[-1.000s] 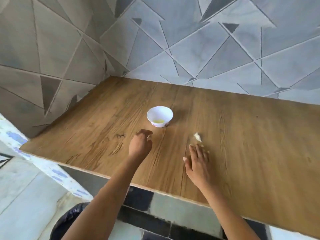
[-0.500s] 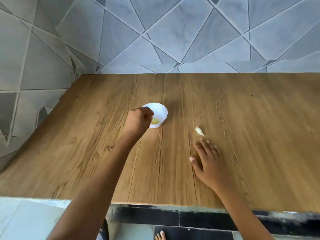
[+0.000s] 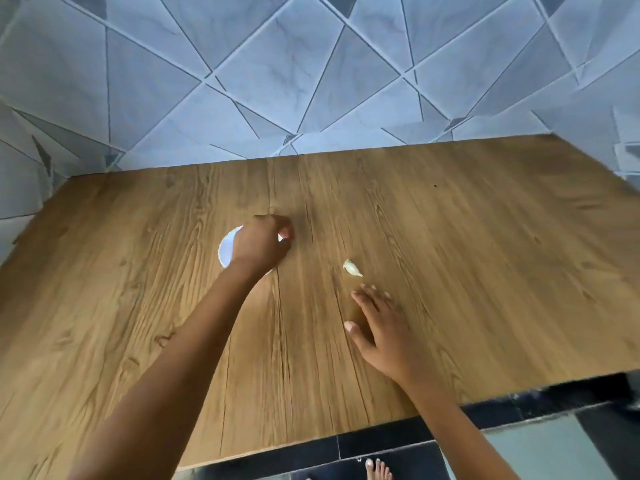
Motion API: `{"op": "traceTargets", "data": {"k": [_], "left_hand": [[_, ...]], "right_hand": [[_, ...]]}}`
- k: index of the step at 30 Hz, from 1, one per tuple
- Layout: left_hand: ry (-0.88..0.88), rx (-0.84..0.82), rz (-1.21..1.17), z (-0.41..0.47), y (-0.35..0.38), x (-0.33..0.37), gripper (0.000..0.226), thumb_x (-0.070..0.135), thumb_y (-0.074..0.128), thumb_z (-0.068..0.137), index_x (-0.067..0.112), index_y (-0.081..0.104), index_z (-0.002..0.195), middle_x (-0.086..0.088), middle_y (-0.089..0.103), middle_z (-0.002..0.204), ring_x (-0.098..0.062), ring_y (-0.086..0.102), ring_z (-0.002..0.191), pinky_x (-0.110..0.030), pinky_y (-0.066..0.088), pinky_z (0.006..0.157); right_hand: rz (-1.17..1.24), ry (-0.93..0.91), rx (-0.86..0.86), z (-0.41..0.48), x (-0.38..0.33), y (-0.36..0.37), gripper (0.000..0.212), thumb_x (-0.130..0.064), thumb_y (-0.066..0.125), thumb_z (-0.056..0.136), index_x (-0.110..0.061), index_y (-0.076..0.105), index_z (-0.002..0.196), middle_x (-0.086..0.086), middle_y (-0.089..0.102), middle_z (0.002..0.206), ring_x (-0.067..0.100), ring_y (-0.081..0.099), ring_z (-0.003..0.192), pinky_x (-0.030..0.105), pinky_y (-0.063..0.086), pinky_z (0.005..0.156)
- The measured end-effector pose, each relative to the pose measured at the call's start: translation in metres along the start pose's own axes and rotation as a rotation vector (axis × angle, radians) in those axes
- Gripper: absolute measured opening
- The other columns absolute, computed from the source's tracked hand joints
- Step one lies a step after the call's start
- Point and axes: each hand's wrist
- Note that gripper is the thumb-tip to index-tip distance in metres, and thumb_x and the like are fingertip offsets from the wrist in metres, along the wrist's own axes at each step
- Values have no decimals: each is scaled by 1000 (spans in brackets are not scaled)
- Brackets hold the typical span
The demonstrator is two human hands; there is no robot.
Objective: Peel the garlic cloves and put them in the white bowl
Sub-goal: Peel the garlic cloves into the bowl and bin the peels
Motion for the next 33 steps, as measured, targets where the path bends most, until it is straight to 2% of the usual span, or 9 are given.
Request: {"op": "traceTargets", "data": {"k": [3,6,10,13,16,18,21,25,33], "left_hand": [[303,-148,-17,-6,26,44,23,9,56,85,16,68,104,-5,67,109,-24,63,97,-37,52,81],[417,-311,82,-7,55,59,35,7,54,88,16,63,120,-3,60,125,-21,56,114,-36,46,92],[358,-274,-20,-6,69,60,25,9,60,86,14,70,109,-3,68,111,-20,62,100,-32,46,84],[266,-236,-196,-12,73,63,16,4,65,82,8,72,96,-7,70,96,-22,64,89,-35,49,80],[70,-182,-486,-22,75,67,13,3,72,77,6,71,90,-6,71,88,-20,67,84,-35,53,80],[-36,-143,-615,-31,75,72,14,7,75,76,8,71,89,-4,71,86,-17,68,82,-34,56,79],[-38,-92,-664,-38,74,79,12,10,77,76,10,71,87,-2,71,83,-15,68,78,-30,57,76],[-18,-84,-605,-37,68,81,13,15,77,77,5,73,84,-5,73,78,-15,69,72,-30,56,70],[-82,-14,-476,-40,68,74,13,12,77,74,1,71,73,-7,69,68,-13,61,60,-26,50,59]], "right_hand": [[127,84,130,-1,2,-1,58,-44,45,94,-21,29,145,0,29,151,15,24,141,32,26,114],[213,104,237,-3,1,-1,55,-35,54,92,-16,37,141,4,43,140,16,42,129,33,41,104],[333,114,267,-2,2,-7,53,-29,56,92,-17,37,141,1,45,136,12,43,125,28,41,102],[442,140,265,-2,6,-9,48,-27,54,93,-18,40,139,-4,45,135,5,41,124,16,34,102],[759,260,282,7,7,-14,42,-22,54,94,-20,45,135,-9,50,130,-2,45,117,3,33,92],[1102,372,253,21,7,-22,39,-20,59,92,-19,50,130,-7,57,124,0,54,111,11,43,89],[1458,464,192,42,6,-29,27,-18,62,89,-16,61,116,0,67,105,9,64,101,24,53,86],[1503,491,173,53,13,-32,17,-15,66,85,-11,68,102,0,70,81,7,69,81,25,57,79],[1317,399,209,59,6,-24,17,-8,64,87,-13,67,103,2,67,71,5,64,65,19,55,67]]}}
Point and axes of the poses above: each hand's wrist, its own z-axis towards the middle knuckle, its own y-axis out of the palm, x = y × z
